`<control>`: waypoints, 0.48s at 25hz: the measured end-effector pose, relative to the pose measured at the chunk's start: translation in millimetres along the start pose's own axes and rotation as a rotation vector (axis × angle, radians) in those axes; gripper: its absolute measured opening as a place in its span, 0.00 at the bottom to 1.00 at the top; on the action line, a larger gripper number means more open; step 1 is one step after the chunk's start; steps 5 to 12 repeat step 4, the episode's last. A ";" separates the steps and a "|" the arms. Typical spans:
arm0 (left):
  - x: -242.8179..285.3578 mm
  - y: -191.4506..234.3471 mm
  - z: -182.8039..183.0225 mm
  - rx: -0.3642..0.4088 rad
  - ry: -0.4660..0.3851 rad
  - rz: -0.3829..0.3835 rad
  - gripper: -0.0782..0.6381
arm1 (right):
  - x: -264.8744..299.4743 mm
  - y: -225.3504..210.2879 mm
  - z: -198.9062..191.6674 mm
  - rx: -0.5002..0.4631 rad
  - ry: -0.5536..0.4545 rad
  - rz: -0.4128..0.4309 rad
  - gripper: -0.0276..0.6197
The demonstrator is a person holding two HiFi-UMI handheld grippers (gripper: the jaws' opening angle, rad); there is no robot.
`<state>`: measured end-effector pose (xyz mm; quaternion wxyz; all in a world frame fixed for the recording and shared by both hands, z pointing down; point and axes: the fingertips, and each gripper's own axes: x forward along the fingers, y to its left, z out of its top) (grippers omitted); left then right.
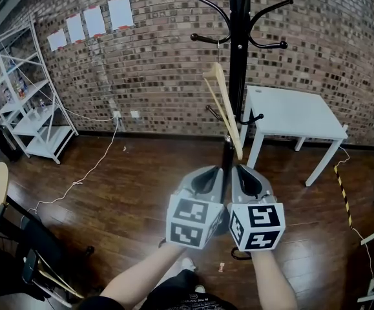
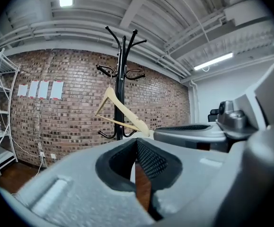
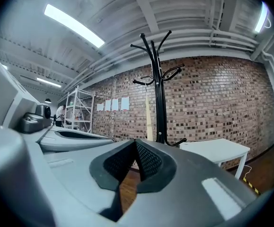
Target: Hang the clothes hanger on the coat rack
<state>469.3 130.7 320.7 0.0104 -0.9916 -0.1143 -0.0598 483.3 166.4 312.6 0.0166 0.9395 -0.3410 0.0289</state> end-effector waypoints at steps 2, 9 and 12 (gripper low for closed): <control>-1.3 -0.7 -1.7 -0.006 0.004 -0.005 0.11 | -0.4 1.2 -3.0 -0.003 0.009 -0.001 0.04; -2.9 -1.0 -2.7 -0.008 0.006 -0.008 0.11 | -0.5 2.6 -5.7 -0.006 0.017 -0.003 0.04; -2.9 -1.0 -2.7 -0.008 0.006 -0.008 0.11 | -0.5 2.6 -5.7 -0.006 0.017 -0.003 0.04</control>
